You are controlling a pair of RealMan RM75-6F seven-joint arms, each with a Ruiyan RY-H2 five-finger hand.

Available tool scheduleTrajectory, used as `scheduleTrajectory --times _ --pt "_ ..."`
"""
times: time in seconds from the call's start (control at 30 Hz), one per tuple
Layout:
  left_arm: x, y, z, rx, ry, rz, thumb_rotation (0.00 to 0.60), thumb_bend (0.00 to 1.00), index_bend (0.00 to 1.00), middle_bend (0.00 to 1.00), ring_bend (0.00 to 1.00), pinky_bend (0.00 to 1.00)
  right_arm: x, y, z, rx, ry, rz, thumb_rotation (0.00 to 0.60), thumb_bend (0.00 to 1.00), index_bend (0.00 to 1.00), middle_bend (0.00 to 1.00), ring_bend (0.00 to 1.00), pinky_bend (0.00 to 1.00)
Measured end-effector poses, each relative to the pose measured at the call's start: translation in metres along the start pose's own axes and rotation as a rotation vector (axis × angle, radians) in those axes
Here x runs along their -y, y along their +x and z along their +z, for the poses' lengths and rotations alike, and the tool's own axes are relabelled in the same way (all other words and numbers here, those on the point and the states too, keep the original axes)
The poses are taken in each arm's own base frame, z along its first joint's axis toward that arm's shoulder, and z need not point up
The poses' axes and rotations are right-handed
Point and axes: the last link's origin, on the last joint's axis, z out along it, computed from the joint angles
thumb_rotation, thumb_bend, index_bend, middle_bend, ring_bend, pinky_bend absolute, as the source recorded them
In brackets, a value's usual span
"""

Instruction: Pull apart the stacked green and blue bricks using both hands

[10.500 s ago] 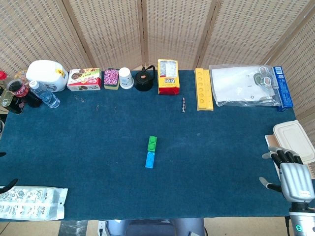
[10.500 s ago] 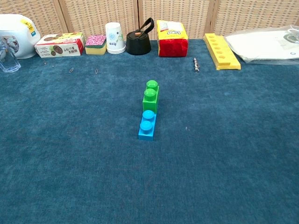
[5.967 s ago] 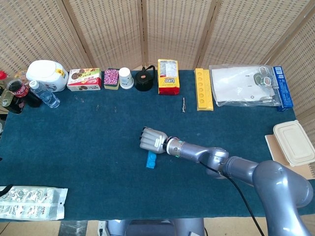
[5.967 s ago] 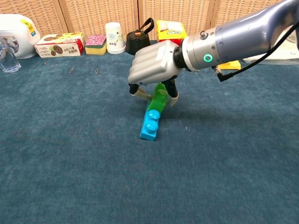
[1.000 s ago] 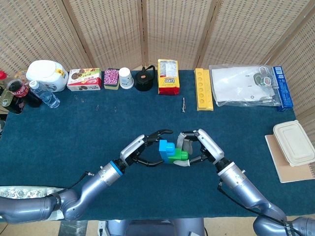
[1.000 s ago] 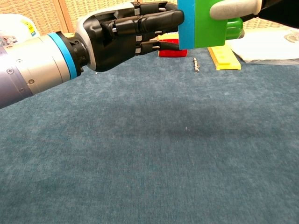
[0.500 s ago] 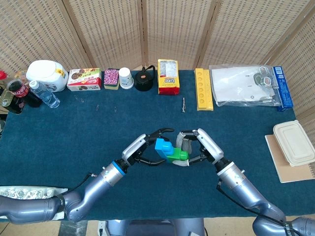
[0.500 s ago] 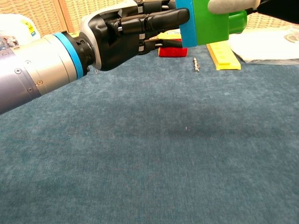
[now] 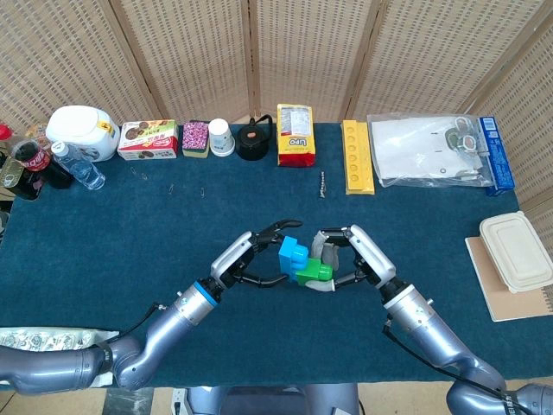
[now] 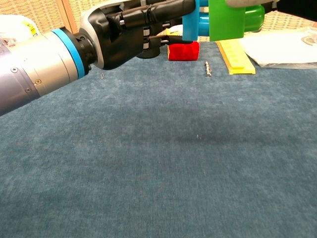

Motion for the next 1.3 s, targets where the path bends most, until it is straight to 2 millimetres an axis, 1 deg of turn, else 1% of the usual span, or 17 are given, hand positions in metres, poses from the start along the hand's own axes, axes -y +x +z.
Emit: scheduleTrajectory --times 0.27,0.4,0.53,0.7,0.83,1.0,1.13,1.3 --pt "-0.004 0.009 -0.004 -0.013 -0.009 -0.001 0.529 0.38 0.63 0.16 0.05 0.20 0.004 0.003 -0.001 0.016 -0.001 0.008 0.600 0.00 0.73 0.66 0.70 0.69" --pt "-0.008 0.016 -0.010 -0.024 -0.017 0.015 0.523 0.38 0.63 0.16 0.05 0.20 0.002 0.007 -0.001 0.018 -0.017 -0.003 0.600 0.00 0.73 0.66 0.70 0.69" --pt "-0.014 0.029 -0.020 -0.047 -0.027 0.052 0.526 0.38 0.63 0.16 0.05 0.20 -0.004 0.013 0.000 0.015 -0.054 -0.027 0.600 0.00 0.73 0.66 0.70 0.69" --pt "-0.022 0.046 -0.033 -0.077 -0.028 0.103 0.525 0.38 0.63 0.16 0.05 0.20 -0.019 0.019 0.002 0.032 -0.121 -0.100 0.600 0.00 0.73 0.66 0.67 0.67" --pt "-0.032 0.064 -0.049 -0.111 -0.024 0.192 0.531 0.38 0.63 0.16 0.05 0.20 -0.031 0.022 0.005 0.065 -0.169 -0.202 0.600 0.00 0.73 0.65 0.65 0.65" --pt "-0.043 0.079 -0.070 -0.145 -0.018 0.256 0.524 0.38 0.63 0.16 0.05 0.20 -0.044 0.022 0.010 0.110 -0.202 -0.384 0.600 0.00 0.72 0.64 0.62 0.62" --pt "-0.045 0.086 -0.085 -0.160 -0.005 0.284 0.527 0.38 0.63 0.16 0.05 0.20 -0.054 0.018 0.013 0.150 -0.219 -0.550 0.600 0.00 0.72 0.63 0.60 0.60" --pt "-0.043 0.092 -0.094 -0.169 0.015 0.305 0.524 0.38 0.63 0.16 0.05 0.20 -0.067 0.012 0.017 0.190 -0.240 -0.739 0.600 0.00 0.71 0.62 0.59 0.59"
